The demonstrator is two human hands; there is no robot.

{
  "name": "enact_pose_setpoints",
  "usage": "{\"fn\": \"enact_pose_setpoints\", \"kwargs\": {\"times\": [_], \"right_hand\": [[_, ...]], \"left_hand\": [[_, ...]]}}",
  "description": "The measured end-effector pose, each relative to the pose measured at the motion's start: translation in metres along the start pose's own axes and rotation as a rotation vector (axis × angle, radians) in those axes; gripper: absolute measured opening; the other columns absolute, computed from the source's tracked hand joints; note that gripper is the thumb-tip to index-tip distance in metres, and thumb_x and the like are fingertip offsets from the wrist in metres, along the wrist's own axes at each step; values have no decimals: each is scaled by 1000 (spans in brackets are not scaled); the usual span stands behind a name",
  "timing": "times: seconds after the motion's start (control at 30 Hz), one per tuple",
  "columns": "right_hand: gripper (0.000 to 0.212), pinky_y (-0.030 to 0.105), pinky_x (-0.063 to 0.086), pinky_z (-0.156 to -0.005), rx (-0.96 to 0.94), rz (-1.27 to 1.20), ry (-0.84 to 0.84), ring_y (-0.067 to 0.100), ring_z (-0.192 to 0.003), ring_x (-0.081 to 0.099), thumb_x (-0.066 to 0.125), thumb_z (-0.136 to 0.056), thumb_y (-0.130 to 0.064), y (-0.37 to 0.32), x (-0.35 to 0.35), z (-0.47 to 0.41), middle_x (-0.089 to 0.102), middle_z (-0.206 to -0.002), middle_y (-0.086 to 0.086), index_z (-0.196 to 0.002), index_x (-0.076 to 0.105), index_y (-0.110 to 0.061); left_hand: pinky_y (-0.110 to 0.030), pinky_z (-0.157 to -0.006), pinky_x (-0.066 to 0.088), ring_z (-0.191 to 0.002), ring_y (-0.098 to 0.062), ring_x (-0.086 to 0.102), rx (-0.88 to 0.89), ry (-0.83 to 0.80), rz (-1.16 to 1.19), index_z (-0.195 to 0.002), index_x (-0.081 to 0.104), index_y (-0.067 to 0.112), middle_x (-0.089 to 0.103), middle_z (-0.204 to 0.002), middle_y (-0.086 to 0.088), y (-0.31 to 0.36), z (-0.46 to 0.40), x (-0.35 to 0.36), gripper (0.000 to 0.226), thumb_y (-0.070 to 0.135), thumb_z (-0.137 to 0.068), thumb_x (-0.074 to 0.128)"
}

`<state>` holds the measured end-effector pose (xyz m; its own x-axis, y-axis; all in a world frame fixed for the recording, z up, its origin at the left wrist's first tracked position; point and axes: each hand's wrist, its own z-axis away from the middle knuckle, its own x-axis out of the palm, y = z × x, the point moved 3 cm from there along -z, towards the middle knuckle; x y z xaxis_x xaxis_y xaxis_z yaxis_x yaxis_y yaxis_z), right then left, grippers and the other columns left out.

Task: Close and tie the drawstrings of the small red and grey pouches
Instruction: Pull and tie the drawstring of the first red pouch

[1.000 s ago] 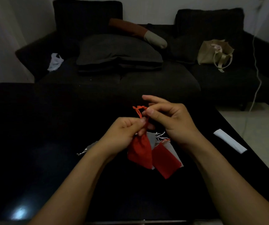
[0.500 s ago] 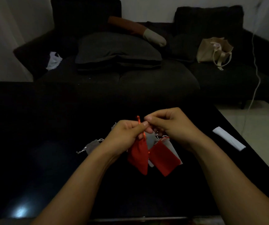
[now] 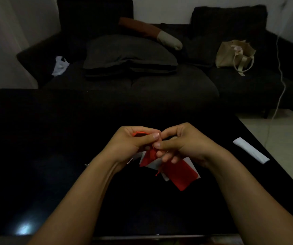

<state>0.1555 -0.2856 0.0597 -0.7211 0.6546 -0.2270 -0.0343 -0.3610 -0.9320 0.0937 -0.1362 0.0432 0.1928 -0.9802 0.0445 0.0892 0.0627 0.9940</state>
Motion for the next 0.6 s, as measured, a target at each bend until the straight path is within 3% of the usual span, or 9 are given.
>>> {"fn": "enact_pose_setpoints", "kwargs": {"times": [0.13,0.23,0.33,0.4,0.5,0.6], "right_hand": [[16,19,49,-49,-65,113,19,18,-57,64,77,-82,-13,2,0,-2,70,-69,14,-88,73,0],[21,27,54,-68,-139,168,56,28,-75,66,80,-78,-11,0,-3,-4,72,-88,25,-87,73,6],[11,18,53,-62,-172,98,63,19,-76,68,76,-80,-3,1,2,-6,71,-96,28,-79,70,5],[9,19,54,-61,-197,62,92,21,-76,69,75,-81,1,3,3,-8,72,-91,27,-74,69,2],[14,29,54,-60,-258,128,197,23,-67,68,78,-80,-3,6,4,-11,72,-77,21,-72,68,3],[17,33,56,-61,-350,268,347,21,-64,69,81,-79,-11,5,8,-11,71,-69,12,-71,68,-2]], "left_hand": [[-26,-72,59,-78,-20,73,140,10,-193,-89,77,7,76,-84,-13,9,4,-6,16,5,-74,79],[-23,-67,58,-75,-18,75,228,32,-308,-83,76,11,77,-77,-8,13,6,-10,20,14,-64,83],[-19,-64,56,-71,-14,74,234,43,-303,-81,76,12,76,-75,-5,14,6,-14,25,19,-58,82],[-18,-63,55,-71,-11,73,214,11,-289,-83,76,13,77,-77,-4,13,6,-16,25,18,-59,81],[-25,-74,59,-82,-16,75,221,-28,-324,-88,76,14,77,-84,-4,12,7,-20,24,16,-65,81],[-24,-78,59,-84,-8,73,343,68,-485,-90,77,15,77,-84,1,14,9,-17,19,11,-72,81]]}}
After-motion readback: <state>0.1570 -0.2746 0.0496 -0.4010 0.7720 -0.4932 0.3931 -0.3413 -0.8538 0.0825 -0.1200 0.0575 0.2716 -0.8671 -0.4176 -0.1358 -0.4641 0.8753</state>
